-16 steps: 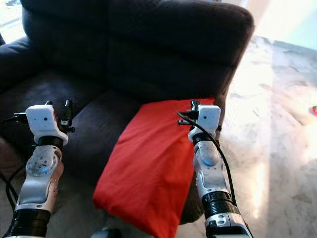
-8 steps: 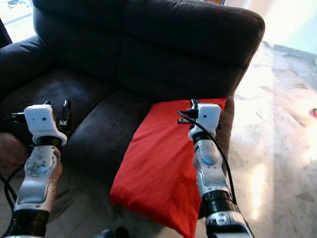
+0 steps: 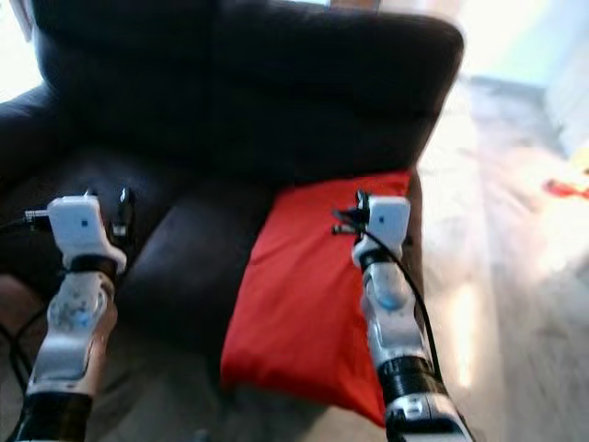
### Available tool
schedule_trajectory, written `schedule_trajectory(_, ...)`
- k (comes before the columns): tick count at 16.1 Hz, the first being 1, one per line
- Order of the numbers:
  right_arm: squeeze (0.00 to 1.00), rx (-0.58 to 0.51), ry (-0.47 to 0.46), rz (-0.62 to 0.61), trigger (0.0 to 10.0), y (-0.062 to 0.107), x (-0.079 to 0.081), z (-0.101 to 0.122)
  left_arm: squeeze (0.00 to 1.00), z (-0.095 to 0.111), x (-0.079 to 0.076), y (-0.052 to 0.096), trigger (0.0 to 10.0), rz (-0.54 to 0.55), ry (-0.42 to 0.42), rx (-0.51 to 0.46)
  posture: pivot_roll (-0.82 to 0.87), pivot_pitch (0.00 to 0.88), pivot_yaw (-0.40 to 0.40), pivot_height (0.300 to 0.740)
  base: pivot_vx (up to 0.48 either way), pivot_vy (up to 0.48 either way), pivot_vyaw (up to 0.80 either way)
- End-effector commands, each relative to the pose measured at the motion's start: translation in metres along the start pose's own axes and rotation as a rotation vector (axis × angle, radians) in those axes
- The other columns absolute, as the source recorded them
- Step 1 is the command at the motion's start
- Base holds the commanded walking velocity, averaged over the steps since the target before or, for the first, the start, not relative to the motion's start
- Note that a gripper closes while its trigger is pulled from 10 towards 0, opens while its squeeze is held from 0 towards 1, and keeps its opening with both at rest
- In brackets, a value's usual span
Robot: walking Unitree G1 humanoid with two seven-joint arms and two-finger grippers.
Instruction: Move the pillow to the sofa from floor
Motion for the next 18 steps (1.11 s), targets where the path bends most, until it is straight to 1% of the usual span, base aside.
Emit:
schedule_trajectory(1, 0.0, -0.015, -0.005, 0.004, 10.0, -0.002, 0.003, 0.004, 0.0, 0.001, 0.005, 0.0, 10.0, 0.011, 0.0, -0.003, 0.14, 0.133, -0.082, 0.73, 0.0, 0.349, 0.0)
schedule_trajectory(3, 0.0, -0.013, -0.005, 0.004, 10.0, -0.002, 0.003, 0.004, 0.0, 0.0, 0.005, 0.001, 10.0, 0.01, -0.001, 0.002, 0.14, 0.134, -0.081, 0.73, 0.0, 0.349, 0.0)
schedule_trajectory(4, 0.0, 0.002, -0.01, 0.006, 10.0, -0.001, 0.003, -0.001, 0.0, -0.009, 0.005, 0.003, 10.0, -0.003, -0.007, 0.035, 0.14, 0.133, -0.081, 0.73, 0.0, 0.349, 0.0)
schedule_trajectory(6, 0.0, 0.082, -0.038, -0.012, 10.0, 0.004, -0.003, -0.02, 0.0, -0.029, 0.004, 0.011, 10.0, -0.018, -0.035, 0.099, 0.14, 0.131, -0.08, 0.73, 0.0, 0.347, 0.0)
schedule_trajectory(7, 0.0, 0.176, -0.057, -0.069, 10.0, 0.012, -0.016, -0.043, 0.0, -0.051, 0.005, 0.02, 10.0, -0.02, -0.044, 0.176, 0.14, 0.13, -0.08, 0.73, 0.0, 0.349, 0.0)
schedule_trajectory(8, 0.0, 0.22, -0.076, -0.092, 10.0, 0.017, -0.022, -0.053, 0.0, -0.06, 0.005, 0.024, 10.0, -0.027, -0.052, 0.205, 0.14, 0.13, -0.08, 0.73, 0.0, 0.349, 0.0)
schedule_trajectory(9, 0.0, 0.294, -0.1, -0.124, 10.0, 0.028, -0.031, -0.072, 0.0, -0.077, 0.003, 0.032, 10.0, -0.037, -0.047, 0.268, 0.14, 0.125, -0.08, 0.73, 0.0, 0.349, 0.0)
schedule_trajectory(10, 0.0, 0.34, -0.104, -0.14, 10.0, 0.036, -0.036, -0.084, 0.0, -0.088, 0.002, 0.038, 10.0, -0.044, -0.051, 0.302, 0.14, 0.123, -0.08, 0.73, 0.0, 0.352, 0.0)
schedule_trajectory(11, 0.0, 0.384, -0.091, -0.163, 10.0, 0.046, -0.044, -0.095, 0.0, -0.099, 0.001, 0.046, 10.0, -0.052, -0.055, 0.342, 0.14, 0.121, -0.079, 0.73, 0.0, 0.352, 0.0)
schedule_trajectory(12, 0.0, 0.451, -0.075, -0.168, 10.0, 0.061, -0.05, -0.112, 0.0, -0.118, 0.001, 0.059, 10.0, -0.047, -0.04, 0.416, 0.14, 0.116, -0.077, 0.73, 0.0, 0.349, 0.0)
schedule_trajectory(13, 0.0, 0.49, -0.074, -0.169, 10.0, 0.07, -0.052, -0.121, 0.0, -0.128, 0.002, 0.066, 10.0, -0.044, -0.037, 0.455, 0.13, 0.112, -0.076, 0.73, 0.0, 0.349, 0.0)
schedule_trajectory(14, 0.0, 0.552, -0.058, -0.178, 10.0, 0.083, -0.056, -0.134, 0.0, -0.142, 0.0, 0.077, 10.0, -0.059, -0.045, 0.509, 0.14, 0.109, -0.077, 0.73, 0.0, 0.345, 0.0)
schedule_trajectory(16, 0.0, 0.62, -0.06, -0.181, 10.0, 0.099, -0.058, -0.148, 0.0, -0.16, -0.002, 0.091, 10.0, -0.083, -0.054, 0.576, 0.14, 0.104, -0.077, 0.73, 0.0, 0.347, 0.0)
schedule_trajectory(17, 0.0, 0.655, -0.068, -0.179, 10.0, 0.108, -0.058, -0.156, 0.0, -0.17, -0.005, 0.102, 10.0, -0.108, -0.063, 0.621, 0.13, 0.101, -0.076, 0.73, 0.0, 0.345, 0.0)
schedule_trajectory(18, 0.0, 0.685, -0.058, -0.175, 10.0, 0.114, -0.058, -0.161, 0.0, -0.176, -0.006, 0.108, 10.0, -0.116, -0.066, 0.649, 0.13, 0.1, -0.076, 0.73, 0.0, 0.345, 0.0)
Point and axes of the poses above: a point about 5 cm out from each wrist's last joint towards the gripper, its own y axis pointing back from the gripper into the wrist, its own z axis along the axis of the wrist's last joint, x = y × z, the point moved 4 cm from there along -y, pointing out of the wrist towards the gripper, and after that the axes turned 10 degrees about -y, right-handed, at the moved point
